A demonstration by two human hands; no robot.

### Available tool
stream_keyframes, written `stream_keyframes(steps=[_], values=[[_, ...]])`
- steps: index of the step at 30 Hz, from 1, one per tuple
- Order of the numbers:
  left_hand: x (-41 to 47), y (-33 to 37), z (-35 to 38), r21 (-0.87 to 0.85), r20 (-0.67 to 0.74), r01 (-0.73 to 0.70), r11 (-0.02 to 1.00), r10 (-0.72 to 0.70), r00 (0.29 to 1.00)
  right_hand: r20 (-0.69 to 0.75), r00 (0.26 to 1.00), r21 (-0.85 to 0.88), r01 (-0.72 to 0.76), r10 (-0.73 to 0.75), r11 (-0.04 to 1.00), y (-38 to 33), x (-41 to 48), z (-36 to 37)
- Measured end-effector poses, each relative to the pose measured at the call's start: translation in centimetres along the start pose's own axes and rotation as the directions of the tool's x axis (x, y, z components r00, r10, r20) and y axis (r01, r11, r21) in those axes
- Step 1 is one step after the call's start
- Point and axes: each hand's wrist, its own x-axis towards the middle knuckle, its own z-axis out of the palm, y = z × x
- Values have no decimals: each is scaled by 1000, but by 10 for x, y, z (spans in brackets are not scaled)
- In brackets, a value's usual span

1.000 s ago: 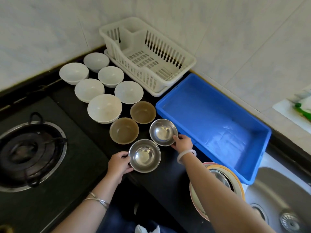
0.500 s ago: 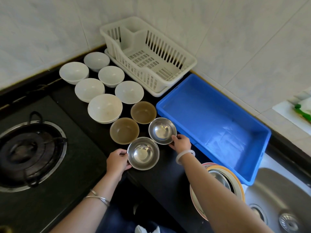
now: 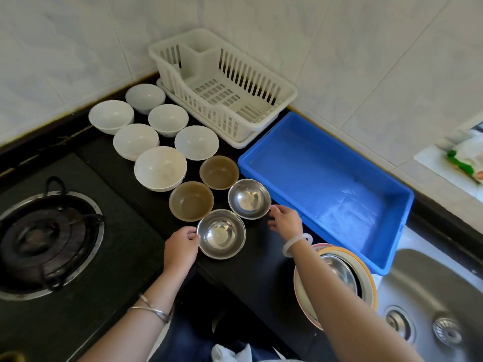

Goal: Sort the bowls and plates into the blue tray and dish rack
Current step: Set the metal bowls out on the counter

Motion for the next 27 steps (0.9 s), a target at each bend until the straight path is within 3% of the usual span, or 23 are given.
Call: stream_keyframes(steps=[3,7,15,18,21,27], values=[[-6,8,-3,206,-33,-116,972,126,992,-70,991,-130,108,-118,986,1,-22,-23],[-19,25,8,261,18,-262,929,267,964,-203,949,-301,173,-240,938,24,-57,-70],[-67,57,99,293,343,-555,779,456,821,-504,848,-462,-101,-167,881,100,-111,-145],[-87,60,132,298,437,-620,726,473,765,-557,825,-420,-181,-95,889,116,-118,-145],[-98,60,155,293,508,-645,706,457,731,-530,848,-294,-213,26,932,121,-119,-137],[-106,54,174,310,532,-659,685,450,717,-530,847,-263,-203,35,943,124,-117,-137]])
